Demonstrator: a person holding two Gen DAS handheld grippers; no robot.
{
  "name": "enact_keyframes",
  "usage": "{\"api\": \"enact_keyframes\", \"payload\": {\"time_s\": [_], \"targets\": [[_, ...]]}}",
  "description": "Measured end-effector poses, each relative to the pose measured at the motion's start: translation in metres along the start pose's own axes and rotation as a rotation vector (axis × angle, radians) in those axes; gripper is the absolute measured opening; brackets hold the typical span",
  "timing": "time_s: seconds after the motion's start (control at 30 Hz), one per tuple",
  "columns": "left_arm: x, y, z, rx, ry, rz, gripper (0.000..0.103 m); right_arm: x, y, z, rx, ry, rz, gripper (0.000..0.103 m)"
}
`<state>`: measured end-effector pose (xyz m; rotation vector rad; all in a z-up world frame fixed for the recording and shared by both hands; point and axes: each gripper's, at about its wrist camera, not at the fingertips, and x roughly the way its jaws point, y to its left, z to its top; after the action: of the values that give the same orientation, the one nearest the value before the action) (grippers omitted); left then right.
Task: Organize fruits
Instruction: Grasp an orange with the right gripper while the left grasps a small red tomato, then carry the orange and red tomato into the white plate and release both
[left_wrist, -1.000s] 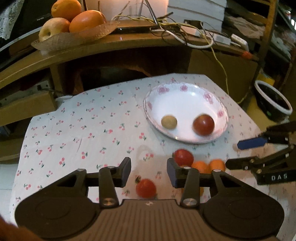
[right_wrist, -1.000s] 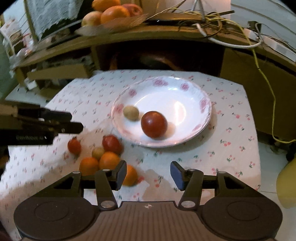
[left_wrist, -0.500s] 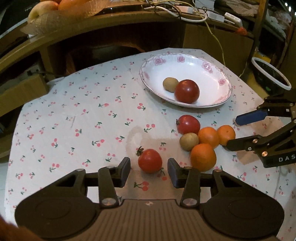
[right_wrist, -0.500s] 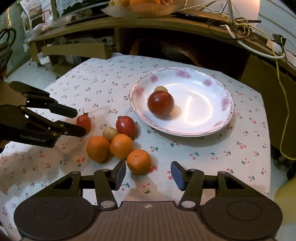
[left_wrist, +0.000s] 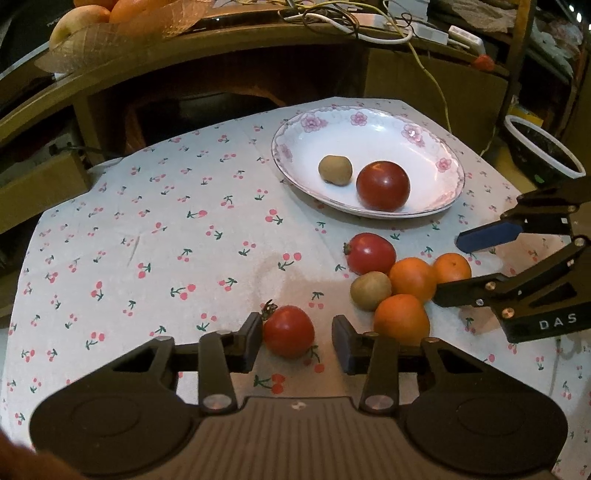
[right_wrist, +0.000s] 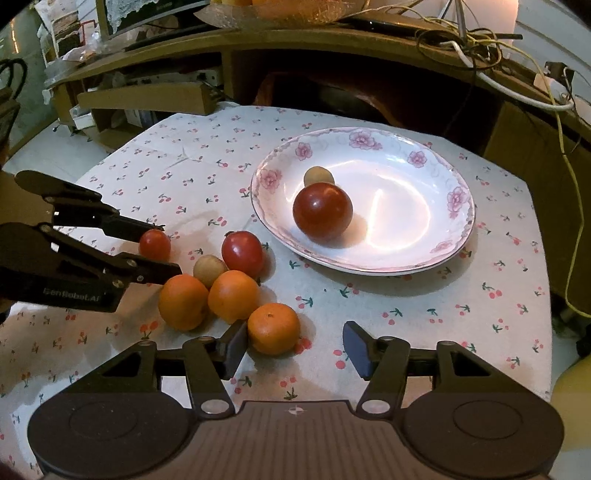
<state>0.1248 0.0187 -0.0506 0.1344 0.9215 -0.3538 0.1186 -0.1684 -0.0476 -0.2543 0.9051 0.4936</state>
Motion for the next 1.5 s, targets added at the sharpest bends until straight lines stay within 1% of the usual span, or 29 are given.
{"api": "enact_keyframes", "payload": {"time_s": [0.13, 0.17, 0.2, 0.27, 0.33, 0.37, 0.6, 0.73, 0.9, 0.93, 1.1, 1.27, 1.5], "targets": [[-0.001, 0.001, -0.002, 0.005, -0.001, 0.005, 0.039, 0.002, 0.002, 0.002, -0.006, 0.008, -0.013, 0.053], [-0.002, 0.001, -0.002, 0.002, -0.002, 0.005, 0.036, 0.001, 0.003, 0.002, -0.01, 0.009, -0.013, 0.052], [-0.002, 0.003, -0.001, -0.002, -0.004, 0.003, 0.034, 0.001, 0.004, 0.002, -0.013, 0.008, -0.012, 0.049], [-0.002, 0.005, 0.0, -0.013, -0.003, -0.004, 0.034, 0.0, 0.004, 0.001, -0.014, 0.008, -0.006, 0.042], [-0.002, 0.005, -0.001, -0.014, -0.005, -0.01, 0.034, -0.001, 0.004, 0.002, -0.004, 0.013, 0.014, 0.03], [-0.002, 0.004, -0.001, -0.009, -0.004, -0.01, 0.034, -0.001, 0.003, 0.003, 0.003, 0.017, 0.027, 0.03], [0.0, -0.002, -0.002, 0.02, -0.012, 0.007, 0.034, 0.0, 0.004, 0.003, 0.003, 0.009, 0.037, 0.03], [0.001, -0.001, -0.002, 0.014, -0.016, 0.007, 0.036, 0.0, 0.006, 0.002, -0.013, 0.005, 0.035, 0.032], [-0.001, 0.0, -0.003, 0.02, -0.018, 0.005, 0.034, -0.001, 0.004, 0.002, -0.008, 0.011, 0.038, 0.032], [-0.001, 0.0, -0.003, 0.018, -0.018, 0.004, 0.034, -0.002, 0.005, 0.003, -0.008, 0.016, 0.039, 0.03], [-0.002, 0.001, -0.001, 0.015, -0.024, 0.005, 0.033, -0.003, 0.006, 0.003, 0.001, 0.03, 0.034, 0.029], [-0.007, 0.0, 0.008, 0.001, -0.052, 0.0, 0.033, -0.007, 0.001, 0.005, 0.039, 0.029, 0.037, 0.029], [-0.011, -0.011, 0.035, 0.003, -0.107, -0.017, 0.033, -0.021, -0.007, 0.017, 0.083, -0.032, 0.045, 0.029]]}}
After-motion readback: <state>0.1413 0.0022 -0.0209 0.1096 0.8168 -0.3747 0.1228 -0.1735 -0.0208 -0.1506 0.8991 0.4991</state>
